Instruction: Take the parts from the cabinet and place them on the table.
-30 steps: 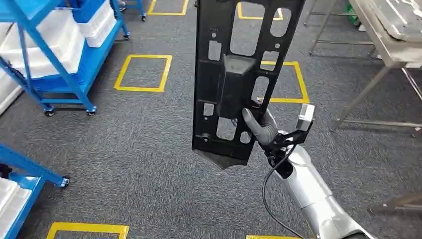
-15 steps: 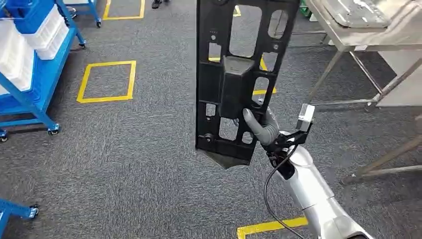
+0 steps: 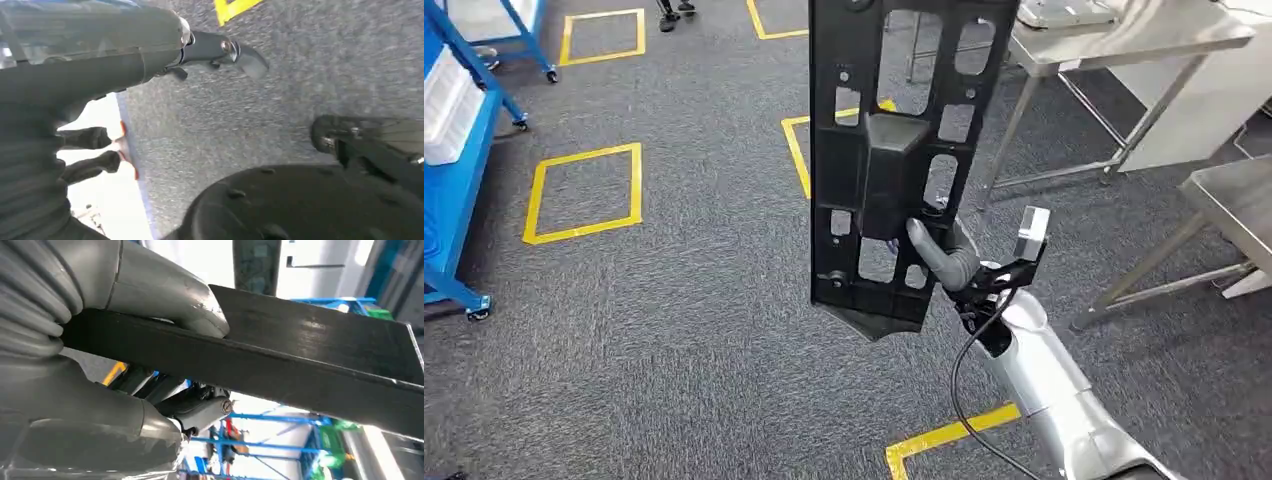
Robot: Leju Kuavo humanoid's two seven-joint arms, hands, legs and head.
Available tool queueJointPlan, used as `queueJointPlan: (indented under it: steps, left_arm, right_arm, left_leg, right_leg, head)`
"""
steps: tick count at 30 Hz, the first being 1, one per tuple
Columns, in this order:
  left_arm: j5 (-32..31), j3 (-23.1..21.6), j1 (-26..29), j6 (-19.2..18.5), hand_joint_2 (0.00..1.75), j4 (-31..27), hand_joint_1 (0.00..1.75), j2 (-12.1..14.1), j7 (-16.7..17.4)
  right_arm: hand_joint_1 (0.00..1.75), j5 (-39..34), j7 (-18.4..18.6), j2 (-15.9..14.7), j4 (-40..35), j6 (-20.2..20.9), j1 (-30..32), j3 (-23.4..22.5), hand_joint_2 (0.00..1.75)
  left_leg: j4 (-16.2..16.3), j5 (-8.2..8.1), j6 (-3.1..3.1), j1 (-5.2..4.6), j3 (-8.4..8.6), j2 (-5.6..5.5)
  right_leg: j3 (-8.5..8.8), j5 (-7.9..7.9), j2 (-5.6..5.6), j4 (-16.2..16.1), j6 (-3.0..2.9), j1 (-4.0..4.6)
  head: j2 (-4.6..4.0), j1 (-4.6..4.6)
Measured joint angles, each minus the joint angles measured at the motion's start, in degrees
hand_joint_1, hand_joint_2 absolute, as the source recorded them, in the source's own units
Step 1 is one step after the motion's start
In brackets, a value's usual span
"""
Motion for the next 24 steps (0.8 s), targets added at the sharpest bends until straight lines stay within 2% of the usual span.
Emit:
queueJointPlan:
  steps: [1, 2, 3, 4, 5, 6, 7, 8, 9, 12, 13, 14, 15, 16, 17, 18, 19, 20, 21, 22, 23, 24]
  left_arm:
    - [0.15, 0.20, -0.03, 0.00, 1.75, 0.00, 0.00, 0.02, -0.39]
    - [0.35, 0.46, -0.13, 0.02, 1.75, 0.00, 0.00, 0.04, -0.72]
    - [0.50, 0.68, -0.18, 0.02, 1.75, 0.00, 0.00, 0.09, -0.96]
    - [0.59, 0.83, -0.16, 0.02, 1.75, 0.00, 0.00, 0.09, -1.27]
    - [0.72, 0.92, -0.12, 0.00, 1.75, 0.00, 0.00, 0.11, -1.51]
    - [0.85, 0.94, 0.04, 0.02, 1.75, 0.00, 0.00, 0.13, -1.70]
    - [0.96, 1.03, 0.15, 0.00, 1.75, 0.00, 0.00, 0.15, -1.88]
    - [1.09, 1.16, 0.09, 0.00, 1.75, 0.00, 0.00, 0.13, -2.16]
    - [1.07, 1.18, 0.11, 0.00, 1.75, 0.02, 0.00, 0.11, -2.27]
    - [0.96, 1.27, 0.12, -0.04, 1.75, 0.02, 0.00, 0.09, -2.21]
    - [0.92, 1.27, 0.12, -0.02, 1.75, 0.02, 0.00, -0.02, -1.73]
    - [0.92, 1.27, 0.22, 0.04, 1.75, 0.00, 0.00, -0.02, -1.20]
    - [0.92, 1.29, 0.20, 0.35, 1.75, 0.02, 0.00, -0.04, -0.64]
    - [0.92, 1.29, 0.21, 0.53, 1.75, 0.02, 0.00, -0.04, -0.22]
    - [0.92, 1.31, 0.21, 0.59, 1.75, 0.02, 0.00, -0.04, 0.11]
    - [0.94, 1.33, 0.22, 0.77, 1.75, 0.02, 0.00, -0.04, 0.44]
    - [1.03, 1.42, 0.22, 0.92, 1.75, 0.02, 0.00, -0.04, 0.81]
    - [1.05, 1.49, 0.24, 1.01, 1.75, 0.02, 0.00, -0.04, 1.07]
    - [1.05, 1.51, 0.25, 1.03, 1.75, 0.02, 0.00, -0.07, 1.20]
    - [1.03, 1.53, 0.31, 1.05, 1.75, 0.02, 0.00, -0.09, 1.29]
    - [1.03, 1.57, 0.37, 1.05, 1.75, 0.02, 0.00, -0.11, 1.33]
    - [1.01, 1.60, 0.44, 1.05, 1.75, 0.02, 0.00, -0.22, 1.38]
  right_arm:
    - [1.75, 0.00, -0.11, 0.43, 0.32, 0.09, -0.05, 0.37, 1.75]
    - [1.75, 0.02, -0.22, 0.66, 0.68, 0.17, -0.02, 0.63, 1.75]
    - [1.75, 0.02, -0.24, 0.83, 1.13, 0.22, -0.03, 0.89, 1.75]
    - [1.75, 0.00, -0.24, 0.96, 1.47, 0.37, -0.04, 1.16, 1.75]
    - [1.75, 0.00, -0.26, 1.07, 1.75, 0.48, -0.05, 1.27, 1.75]
    - [1.75, 0.00, -0.28, 1.24, 2.05, 0.61, -0.11, 1.37, 1.75]
    - [1.75, -0.02, -0.35, 1.46, 2.23, 0.70, -0.21, 1.48, 1.75]
    - [1.75, -0.04, -0.43, 1.66, 2.47, 0.70, -0.38, 1.57, 1.75]
    - [1.75, -0.11, -0.48, 1.68, 2.62, 0.68, -0.50, 1.62, 1.75]
    - [1.75, -0.17, -0.50, 1.64, 3.02, 0.42, -0.35, 1.62, 1.75]
    - [1.75, -0.17, -0.50, 1.51, 3.02, 0.13, -0.20, 1.62, 1.75]
    - [1.75, -0.24, -0.55, 1.51, 2.93, -0.02, -0.18, 1.64, 1.75]
    - [1.75, -0.24, -0.52, 1.51, 2.88, -0.22, -0.25, 1.64, 1.75]
    - [1.75, -0.24, -0.52, 1.51, 2.88, -0.29, -0.19, 1.64, 1.75]
    - [1.75, -0.24, -0.44, 1.51, 2.88, -0.28, -0.01, 1.64, 1.75]
    - [1.75, -0.22, -0.39, 1.48, 2.88, -0.28, 0.23, 1.64, 1.75]
    - [1.75, -0.22, -0.37, 1.44, 2.88, -0.28, 0.48, 1.64, 1.75]
    - [1.75, -0.22, -0.24, 1.33, 2.88, -0.28, 0.53, 1.64, 1.75]
    - [1.75, -0.22, -0.15, 1.25, 2.88, -0.28, 0.49, 1.62, 1.75]
    - [1.75, -0.22, -0.15, 1.20, 2.88, -0.28, 0.40, 1.62, 1.75]
    - [1.75, -0.22, -0.15, 1.05, 2.86, -0.28, 0.28, 1.62, 1.75]
    - [1.75, -0.22, -0.11, 1.03, 2.86, -0.31, 0.23, 1.62, 1.75]
  left_leg:
    - [4.63, -2.08, -0.29, 0.18, -2.22, -0.60]
    - [8.94, -3.49, -0.60, 0.30, -4.44, -0.79]
    - [11.26, -3.63, -0.84, 0.32, -5.77, -0.80]
    - [10.29, -2.22, -0.99, 0.40, -5.55, -0.80]
    - [7.01, 0.08, -1.09, 0.56, -4.25, -0.91]
    - [2.14, 2.80, -1.21, 0.80, -2.06, -1.26]
    - [-2.96, 5.19, -1.42, 1.14, 0.27, -2.58]
    - [-5.35, 4.64, -1.34, 1.37, 1.36, -5.08]
    - [-5.67, 4.98, -0.42, 1.24, 1.45, -4.40]
    - [-5.71, 5.18, 0.71, 0.82, 1.43, -3.10]
    - [-6.31, 5.59, 1.36, 1.21, 1.50, -2.24]
    - [-6.53, 5.62, 1.55, 1.12, 1.62, -1.56]
    - [-6.56, 5.55, 1.99, 0.98, 1.60, -0.91]
    - [-6.55, 5.49, 2.10, 0.87, 1.54, -0.33]
    - [-6.54, 5.46, 2.13, 0.76, 1.50, 0.33]
    - [-6.52, 5.40, 2.10, 0.70, 1.46, 0.99]
    - [-6.52, 5.33, 2.05, 0.67, 1.51, 1.76]
    - [-6.51, 5.22, 1.98, 0.65, 1.58, 2.42]
    - [-6.49, 5.11, 1.85, 0.65, 1.69, 2.98]
    - [-6.49, 5.00, 1.69, 0.64, 1.90, 3.52]
    - [-6.49, 4.86, 1.47, 0.42, 2.16, 3.92]
    - [-6.41, 4.63, 1.06, 0.08, 2.18, 4.19]
  right_leg:
    - [0.01, -0.06, 0.61, 0.02, -0.10, 0.03]
    - [0.02, -0.07, 1.33, 0.06, -0.13, 0.07]
    - [0.00, -0.09, 2.21, 0.20, -0.13, 0.05]
    - [0.00, -0.12, 3.02, 0.39, -0.08, -0.05]
    - [0.00, -0.23, 3.84, 0.62, 0.08, -0.18]
    - [0.00, -0.33, 4.69, 0.90, 0.24, -0.29]
    - [-0.08, -0.53, 5.45, 1.30, 0.53, -0.41]
    - [-0.44, -0.77, 6.12, 1.79, 0.91, -0.31]
    - [-0.84, -0.80, 6.70, 2.16, 1.22, -0.29]
    - [-1.33, -0.35, 8.16, 1.63, 2.40, -0.50]
    - [-1.38, -0.67, 6.97, 2.33, 2.46, -0.52]
    - [-2.17, -1.83, 3.64, 3.91, 2.66, -0.27]
    - [-4.18, -4.28, 1.60, 7.77, 2.95, -0.35]
    - [-6.44, -6.49, 0.86, 12.32, 3.15, -0.51]
    - [-8.63, -8.20, 0.61, 16.71, 3.33, -0.68]
    - [-10.07, -8.90, 0.56, 19.61, 3.46, -0.83]
    - [-10.07, -8.08, 0.50, 19.52, 3.56, -0.97]
    - [-8.51, -6.16, 0.26, 16.52, 3.56, -0.99]
    - [-5.87, -3.85, -0.31, 11.71, 3.48, -0.98]
    - [-2.52, -1.61, -1.56, 5.85, 3.27, -0.90]
    - [-0.49, -1.50, -4.36, 1.76, 2.82, -0.56]
    - [-0.47, -1.34, -3.84, 1.63, 2.42, -0.22]
  head:
    - [0.00, 0.00]
    - [0.00, 0.00]
    - [0.00, 0.00]
    - [0.00, 0.00]
    - [0.00, 0.00]
    - [0.00, 0.00]
    - [0.00, 0.00]
    - [0.00, 0.00]
    - [0.00, 0.02]
    - [0.00, 0.02]
    - [0.00, 0.02]
    - [0.00, 0.02]
    - [0.00, 0.00]
    - [0.00, 0.00]
    - [0.00, 0.02]
    - [0.00, 0.00]
    - [0.00, 0.00]
    - [0.00, 0.02]
    - [0.00, 0.02]
    - [0.00, 0.00]
    - [0.00, 0.02]
    - [0.00, 0.00]
